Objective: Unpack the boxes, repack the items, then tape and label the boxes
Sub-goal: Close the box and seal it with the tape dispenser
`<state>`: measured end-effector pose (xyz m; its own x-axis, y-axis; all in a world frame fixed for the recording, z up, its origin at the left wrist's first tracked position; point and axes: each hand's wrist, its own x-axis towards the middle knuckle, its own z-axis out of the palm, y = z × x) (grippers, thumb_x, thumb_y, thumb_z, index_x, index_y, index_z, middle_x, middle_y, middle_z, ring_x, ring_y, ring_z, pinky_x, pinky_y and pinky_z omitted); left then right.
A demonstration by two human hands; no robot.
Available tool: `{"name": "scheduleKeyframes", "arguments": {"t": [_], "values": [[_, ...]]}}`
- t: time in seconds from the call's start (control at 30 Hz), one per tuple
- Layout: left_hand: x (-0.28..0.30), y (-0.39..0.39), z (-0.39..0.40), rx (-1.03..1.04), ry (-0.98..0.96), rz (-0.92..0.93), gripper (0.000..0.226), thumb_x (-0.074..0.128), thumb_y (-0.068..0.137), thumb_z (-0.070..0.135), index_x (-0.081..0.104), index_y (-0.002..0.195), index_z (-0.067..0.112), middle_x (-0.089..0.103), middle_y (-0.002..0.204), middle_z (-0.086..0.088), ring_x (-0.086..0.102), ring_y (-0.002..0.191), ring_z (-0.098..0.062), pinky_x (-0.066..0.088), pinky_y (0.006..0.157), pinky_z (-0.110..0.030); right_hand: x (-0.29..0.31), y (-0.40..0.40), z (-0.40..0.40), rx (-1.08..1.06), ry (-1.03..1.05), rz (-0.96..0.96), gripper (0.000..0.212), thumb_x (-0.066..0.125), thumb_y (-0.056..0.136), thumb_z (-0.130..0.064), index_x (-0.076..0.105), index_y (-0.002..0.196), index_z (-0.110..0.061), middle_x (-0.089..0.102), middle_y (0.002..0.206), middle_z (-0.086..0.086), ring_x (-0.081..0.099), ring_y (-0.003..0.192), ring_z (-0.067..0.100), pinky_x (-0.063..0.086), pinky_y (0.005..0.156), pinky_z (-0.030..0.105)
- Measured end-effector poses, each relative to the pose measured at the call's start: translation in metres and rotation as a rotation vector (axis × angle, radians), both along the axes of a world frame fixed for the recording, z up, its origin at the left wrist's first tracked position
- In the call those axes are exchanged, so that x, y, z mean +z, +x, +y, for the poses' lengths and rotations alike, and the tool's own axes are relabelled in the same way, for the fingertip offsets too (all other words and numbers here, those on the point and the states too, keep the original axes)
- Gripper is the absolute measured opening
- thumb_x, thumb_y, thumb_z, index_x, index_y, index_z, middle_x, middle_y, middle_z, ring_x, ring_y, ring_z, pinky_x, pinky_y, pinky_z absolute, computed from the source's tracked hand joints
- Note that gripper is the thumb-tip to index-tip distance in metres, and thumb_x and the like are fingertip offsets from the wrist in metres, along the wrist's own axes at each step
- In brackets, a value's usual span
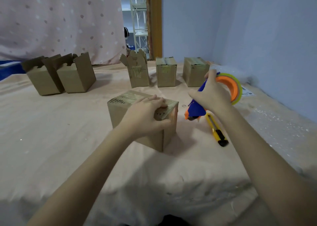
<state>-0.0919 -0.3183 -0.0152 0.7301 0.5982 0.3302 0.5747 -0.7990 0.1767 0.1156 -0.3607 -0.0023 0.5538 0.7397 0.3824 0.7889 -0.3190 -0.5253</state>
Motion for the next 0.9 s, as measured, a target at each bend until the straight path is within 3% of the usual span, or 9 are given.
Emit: {"name": "scheduleKeyframes", "arguments": {"t": [0.17, 0.27, 0.37, 0.47, 0.53, 0.63, 0.77, 0.83, 0.9], "values": [[0.014, -0.037, 0.012, -0.131, -0.274, -0.020, 0.067, 0.050, 0.065, 0.037, 0.056, 0.131, 0.026, 0.045, 0.140, 0.021, 0.038, 0.131, -0.003, 0.027, 0.099, -0.014, -0.002, -0.002, -0.021, 0.140, 0.049, 0.232, 0.047, 0.064, 0.081, -0.028, 0.029, 0.110, -0.017, 0.049, 0.078, 0.001, 0.059, 0.080, 0.029, 0.048, 0.068, 0.040], [0.014, -0.050, 0.013, -0.115, -0.372, -0.071, 0.063, 0.051, 0.061, 0.042, 0.059, 0.122, 0.029, 0.049, 0.134, 0.027, 0.044, 0.126, -0.001, 0.034, 0.102, -0.023, -0.012, -0.011, -0.030, 0.171, 0.078, 0.295, 0.045, 0.063, 0.081, -0.028, 0.030, 0.110, -0.018, 0.050, 0.078, 0.001, 0.058, 0.078, 0.028, 0.049, 0.072, 0.045], [-0.003, -0.039, 0.004, -0.004, -0.117, -0.132, 0.064, 0.051, 0.062, 0.068, 0.060, 0.110, 0.027, 0.058, 0.123, 0.022, 0.055, 0.111, -0.006, 0.042, 0.089, -0.025, -0.019, -0.021, -0.035, 0.194, 0.143, 0.397, 0.043, 0.063, 0.082, -0.025, 0.030, 0.110, -0.020, 0.051, 0.079, -0.001, 0.057, 0.077, 0.025, 0.050, 0.075, 0.045], [-0.023, -0.025, 0.001, -0.038, 0.278, -0.190, 0.056, 0.049, 0.075, 0.061, 0.064, 0.101, 0.014, 0.070, 0.104, 0.002, 0.065, 0.094, -0.023, 0.037, 0.075, -0.023, -0.022, -0.029, -0.038, 0.201, 0.173, 0.431, 0.044, 0.063, 0.082, -0.024, 0.030, 0.111, -0.022, 0.052, 0.083, 0.000, 0.058, 0.079, 0.026, 0.050, 0.071, 0.043], [-0.027, -0.029, 0.010, -0.100, 0.333, -0.205, 0.051, 0.054, 0.076, 0.054, 0.067, 0.101, 0.011, 0.072, 0.102, -0.002, 0.068, 0.094, -0.025, 0.043, 0.080, -0.027, -0.022, -0.032, -0.040, 0.204, 0.197, 0.464, 0.045, 0.063, 0.082, -0.022, 0.030, 0.112, -0.022, 0.051, 0.082, 0.000, 0.056, 0.075, 0.023, 0.047, 0.068, 0.039], [-0.022, -0.041, 0.023, -0.191, 0.230, -0.083, 0.060, 0.064, 0.069, 0.059, 0.063, 0.111, 0.016, 0.067, 0.120, -0.001, 0.063, 0.111, -0.025, 0.054, 0.085, -0.040, -0.022, -0.035, -0.042, 0.202, 0.221, 0.507, 0.045, 0.063, 0.083, -0.020, 0.030, 0.115, -0.020, 0.049, 0.082, 0.000, 0.053, 0.072, 0.020, 0.046, 0.067, 0.037], [-0.012, -0.050, 0.028, -0.230, 0.128, 0.052, 0.081, 0.083, 0.064, 0.045, 0.052, 0.134, 0.019, 0.051, 0.141, -0.001, 0.043, 0.133, -0.023, 0.036, 0.103, -0.031, -0.018, -0.040, -0.043, 0.211, 0.260, 0.534, 0.045, 0.063, 0.083, -0.018, 0.031, 0.115, -0.020, 0.049, 0.083, -0.002, 0.053, 0.073, 0.017, 0.048, 0.068, 0.037], [-0.012, -0.054, 0.028, -0.278, 0.274, 0.075, 0.082, 0.078, 0.069, 0.049, 0.048, 0.137, 0.016, 0.047, 0.144, -0.002, 0.038, 0.136, -0.021, 0.023, 0.112, -0.028, -0.016, -0.042, -0.043, 0.209, 0.298, 0.547, 0.044, 0.063, 0.083, -0.016, 0.032, 0.114, -0.020, 0.049, 0.082, -0.003, 0.052, 0.071, 0.014, 0.045, 0.064, 0.032], [-0.023, -0.054, 0.020, -0.270, 0.501, -0.013, 0.063, 0.063, 0.083, 0.050, 0.051, 0.132, 0.012, 0.051, 0.141, -0.004, 0.043, 0.134, -0.023, 0.024, 0.115, -0.038, -0.015, -0.044, -0.043, 0.196, 0.355, 0.549, 0.044, 0.063, 0.082, -0.013, 0.032, 0.113, -0.020, 0.049, 0.081, -0.004, 0.052, 0.068, 0.012, 0.042, 0.061, 0.029]]}}
